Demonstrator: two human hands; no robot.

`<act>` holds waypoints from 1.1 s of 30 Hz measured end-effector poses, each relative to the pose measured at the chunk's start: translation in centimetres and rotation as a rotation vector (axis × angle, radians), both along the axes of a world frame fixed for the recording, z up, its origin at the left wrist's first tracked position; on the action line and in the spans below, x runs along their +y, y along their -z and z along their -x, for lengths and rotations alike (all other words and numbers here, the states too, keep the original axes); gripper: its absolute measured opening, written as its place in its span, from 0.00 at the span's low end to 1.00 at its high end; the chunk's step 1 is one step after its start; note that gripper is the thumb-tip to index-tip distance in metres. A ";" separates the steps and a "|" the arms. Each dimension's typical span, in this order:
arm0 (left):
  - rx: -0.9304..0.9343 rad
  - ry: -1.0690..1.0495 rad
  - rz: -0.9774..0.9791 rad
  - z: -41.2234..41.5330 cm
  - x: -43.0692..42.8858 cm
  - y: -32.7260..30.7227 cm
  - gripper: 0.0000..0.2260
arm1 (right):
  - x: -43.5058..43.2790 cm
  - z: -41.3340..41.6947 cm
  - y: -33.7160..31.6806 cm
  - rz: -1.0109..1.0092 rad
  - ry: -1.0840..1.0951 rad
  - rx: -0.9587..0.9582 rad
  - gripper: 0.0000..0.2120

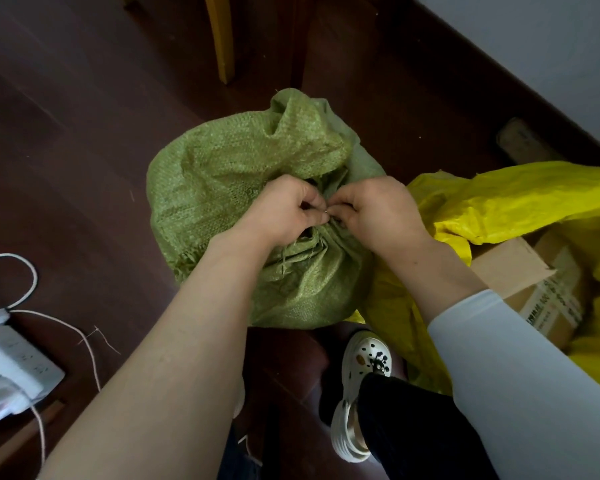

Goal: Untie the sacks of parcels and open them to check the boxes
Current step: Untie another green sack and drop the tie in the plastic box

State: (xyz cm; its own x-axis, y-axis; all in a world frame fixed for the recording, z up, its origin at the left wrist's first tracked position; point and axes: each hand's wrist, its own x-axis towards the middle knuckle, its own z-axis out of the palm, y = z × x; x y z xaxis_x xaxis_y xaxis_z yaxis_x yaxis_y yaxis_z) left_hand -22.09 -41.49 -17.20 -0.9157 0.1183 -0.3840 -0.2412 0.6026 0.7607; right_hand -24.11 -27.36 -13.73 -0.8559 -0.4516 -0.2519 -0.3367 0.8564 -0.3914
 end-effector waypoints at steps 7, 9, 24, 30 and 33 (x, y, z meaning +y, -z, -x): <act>0.016 -0.052 -0.110 -0.4 0.3 -0.2 0.08 | -0.1 0.4 0.9 0.362 0.467 -0.374 0.06; 0.009 -0.078 -0.171 -0.5 0.5 -0.4 0.08 | 0.5 0.5 1.1 0.661 0.809 -0.671 0.02; 0.020 0.041 0.056 -0.1 0.1 -0.8 0.09 | -0.7 -0.8 0.5 -0.128 0.026 0.100 0.12; 0.023 -0.117 -0.209 -0.4 0.2 -1.2 0.06 | 0.6 0.4 1.4 0.845 0.905 -0.799 0.02; 0.010 -0.108 -0.195 -0.3 0.1 -1.3 0.07 | 0.9 0.3 1.7 0.925 0.901 -0.916 0.03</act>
State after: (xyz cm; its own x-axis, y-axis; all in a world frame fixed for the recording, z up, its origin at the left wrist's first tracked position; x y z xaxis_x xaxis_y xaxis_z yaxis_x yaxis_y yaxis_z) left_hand -21.83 -41.43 -15.90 -0.9307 0.0903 -0.3545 -0.2883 0.4152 0.8628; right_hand -24.45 -26.43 -15.48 -0.6359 -0.1845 -0.7494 0.7628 -0.0030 -0.6466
